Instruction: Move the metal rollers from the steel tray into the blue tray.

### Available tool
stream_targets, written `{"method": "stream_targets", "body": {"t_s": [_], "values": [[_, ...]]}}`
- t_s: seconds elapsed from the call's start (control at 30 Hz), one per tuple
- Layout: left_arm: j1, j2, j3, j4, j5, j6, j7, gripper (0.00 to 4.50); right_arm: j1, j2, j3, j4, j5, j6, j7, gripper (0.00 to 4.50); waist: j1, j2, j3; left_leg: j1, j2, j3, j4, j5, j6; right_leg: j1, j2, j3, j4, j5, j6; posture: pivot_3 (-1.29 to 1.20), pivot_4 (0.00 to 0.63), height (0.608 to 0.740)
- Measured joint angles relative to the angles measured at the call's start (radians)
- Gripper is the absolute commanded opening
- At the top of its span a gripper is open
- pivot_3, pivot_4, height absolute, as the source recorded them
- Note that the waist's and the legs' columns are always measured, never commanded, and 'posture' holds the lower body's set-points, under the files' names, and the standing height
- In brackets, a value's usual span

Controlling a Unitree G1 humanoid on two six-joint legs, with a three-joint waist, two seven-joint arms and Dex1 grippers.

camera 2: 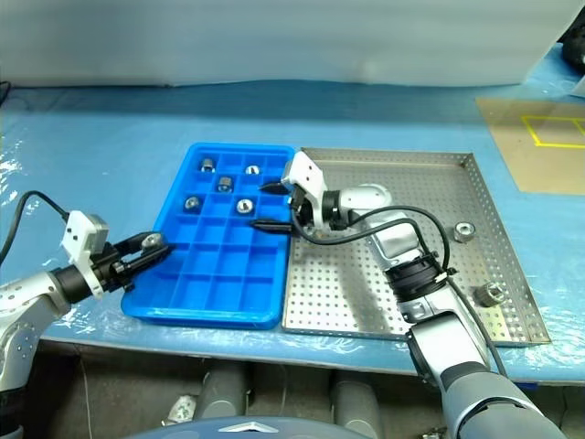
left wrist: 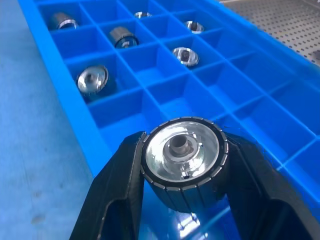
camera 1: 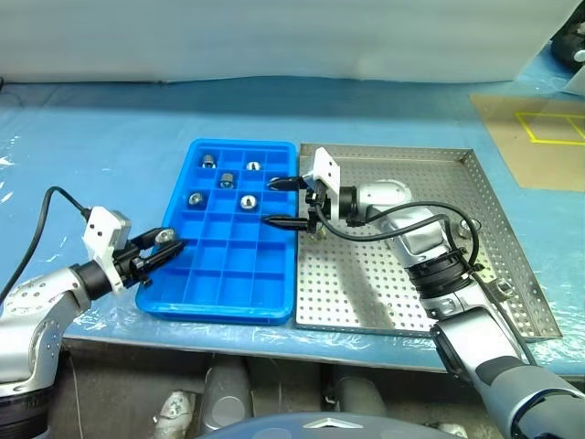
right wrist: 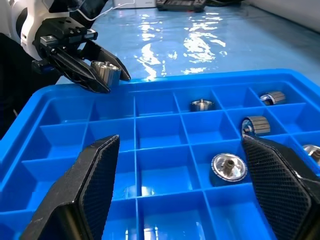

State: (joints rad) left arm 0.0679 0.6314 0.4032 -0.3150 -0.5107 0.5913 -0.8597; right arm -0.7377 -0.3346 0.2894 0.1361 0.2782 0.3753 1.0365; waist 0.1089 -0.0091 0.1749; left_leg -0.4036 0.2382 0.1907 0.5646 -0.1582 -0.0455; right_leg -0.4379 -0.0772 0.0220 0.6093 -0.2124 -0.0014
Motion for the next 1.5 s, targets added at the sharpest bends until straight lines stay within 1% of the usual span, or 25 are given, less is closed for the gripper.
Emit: {"method": "stream_targets", "body": {"t_s": [0.1,0.3,0.33,0.4,0.5,0.6,0.73,0.83,0.93,1.03,1.13,1.2,1.23,1.3,1.33,1.5], "values": [[0.002,0.004,-0.001,0.012,-0.011,0.007,0.010,1.89,0.000,0.008,0.000,0.000,-0.005,-0.003,0.007,4.02,0.002,0.000,0.000,0.000,0.001,-0.003,0.000,0.003,-0.005,0.000,0.001,-0.001,0.002,0.000,-0.002,0.20,0.150,0.740],[-0.014,0.014,-0.039,0.033,-0.013,-0.001,0.010,1.89,0.000,0.009,-0.002,0.005,-0.024,-0.010,0.005,4.02,0.008,0.000,0.000,0.002,0.001,-0.005,0.000,0.004,-0.006,0.000,0.002,-0.002,0.007,0.000,-0.003,0.18,0.150,0.740],[-0.014,0.015,-0.052,0.034,-0.014,-0.003,0.006,2.61,0.000,0.009,-0.002,0.005,-0.026,-0.011,0.003,4.02,0.009,0.000,0.000,0.003,0.000,-0.005,0.000,0.004,-0.006,0.000,0.002,-0.001,0.008,0.000,-0.003,0.18,0.150,0.740],[-0.011,0.015,-0.084,0.037,-0.013,-0.013,-0.006,3.09,0.003,0.008,-0.002,0.004,-0.028,-0.012,-0.004,4.02,0.010,0.000,0.000,0.004,0.000,-0.006,0.000,0.004,-0.007,0.000,0.002,-0.001,0.009,0.000,-0.004,0.16,0.150,0.740],[-0.025,0.016,-0.117,0.060,0.006,-0.052,-0.006,4.10,0.010,0.004,-0.003,0.004,-0.035,-0.013,-0.014,4.02,0.010,0.001,-0.001,0.007,0.001,-0.007,0.000,0.005,-0.009,0.001,0.003,-0.001,0.012,-0.002,-0.005,0.15,0.150,0.740],[-0.065,0.021,-0.150,0.097,0.043,-0.081,0.015,4.10,0.011,0.001,-0.006,0.004,-0.039,-0.014,-0.019,4.02,0.007,0.001,-0.001,0.010,0.001,-0.009,-0.002,0.007,-0.011,0.001,0.005,0.000,0.015,-0.001,-0.007,0.14,0.150,0.740],[-0.126,0.024,-0.155,0.161,0.056,-0.098,0.028,4.10,0.019,-0.010,-0.021,0.001,-0.039,-0.014,-0.033,4.02,-0.006,0.001,-0.001,0.014,0.000,-0.011,-0.003,0.007,-0.012,0.003,0.005,0.000,0.016,0.000,-0.009,0.11,0.150,0.740],[-0.162,0.027,-0.168,0.195,0.080,-0.116,0.041,4.10,0.034,-0.020,-0.034,-0.009,-0.039,-0.014,-0.040,4.02,-0.014,0.001,-0.001,0.014,0.000,-0.012,-0.003,0.008,-0.014,0.003,0.005,0.000,0.016,0.001,-0.009,0.08,0.150,0.740],[-0.218,0.026,-0.176,0.207,0.074,-0.101,0.046,4.10,0.050,-0.031,-0.039,-0.026,-0.040,-0.012,-0.050,4.02,-0.012,0.001,-0.001,0.012,0.000,-0.013,-0.003,0.009,-0.015,0.002,0.006,-0.001,0.015,0.001,-0.011,0.04,0.150,0.740],[-0.354,0.015,-0.200,0.199,0.028,-0.074,0.023,4.10,0.058,-0.037,-0.043,-0.053,-0.041,0.003,-0.070,4.02,-0.007,0.001,-0.001,0.009,0.000,-0.013,-0.001,0.010,-0.017,0.001,0.005,-0.003,0.014,0.001,-0.011,0.01,0.150,0.740],[-0.477,-0.025,-0.255,0.207,0.009,-0.080,-0.014,4.10,0.075,-0.046,-0.051,-0.097,-0.040,0.019,-0.092,4.02,-0.012,0.001,-0.001,0.008,-0.001,-0.013,0.001,0.010,-0.016,0.002,0.004,-0.002,0.014,0.001,-0.011,-0.06,0.150,0.740],[-0.552,-0.059,-0.299,0.275,0.019,-0.104,-0.035,4.10,0.091,-0.063,-0.072,-0.120,-0.040,0.036,-0.110,4.02,-0.016,0.001,-0.001,0.008,0.000,-0.013,0.001,0.010,-0.016,0.001,0.005,-0.002,0.014,0.001,-0.011,-0.06,0.150,0.740],[-0.594,-0.078,-0.321,0.326,0.031,-0.119,-0.046,4.10,0.103,-0.074,-0.085,-0.139,-0.039,0.047,-0.124,4.02,-0.017,0.001,-0.001,0.008,0.000,-0.013,0.001,0.010,-0.016,0.001,0.005,-0.002,0.014,0.001,-0.011,-0.13,0.150,0.740],[-0.670,-0.109,-0.364,0.417,0.058,-0.151,-0.075,4.10,0.123,-0.088,-0.110,-0.172,-0.039,0.066,-0.149,4.02,-0.022,0.001,-0.001,0.008,0.000,-0.013,0.001,0.010,-0.017,0.001,0.006,-0.002,0.014,0.002,-0.011,-0.15,0.150,0.740],[-0.703,-0.127,-0.386,0.456,0.070,-0.168,-0.097,4.10,0.133,-0.094,-0.124,-0.189,-0.039,0.075,-0.165,4.02,-0.028,0.001,-0.001,0.008,-0.001,-0.013,0.001,0.010,-0.017,0.001,0.006,-0.001,0.014,0.002,-0.010,-0.21,0.150,0.740],[-0.807,-0.216,-0.507,0.683,0.158,-0.289,-0.212,4.10,0.173,-0.158,-0.229,-0.266,-0.036,0.123,-0.240,4.02,-0.049,0.000,-0.001,0.008,-0.002,-0.013,0.003,0.009,-0.015,0.002,0.005,0.000,0.014,0.002,-0.010,-0.35,0.150,0.740]]}}
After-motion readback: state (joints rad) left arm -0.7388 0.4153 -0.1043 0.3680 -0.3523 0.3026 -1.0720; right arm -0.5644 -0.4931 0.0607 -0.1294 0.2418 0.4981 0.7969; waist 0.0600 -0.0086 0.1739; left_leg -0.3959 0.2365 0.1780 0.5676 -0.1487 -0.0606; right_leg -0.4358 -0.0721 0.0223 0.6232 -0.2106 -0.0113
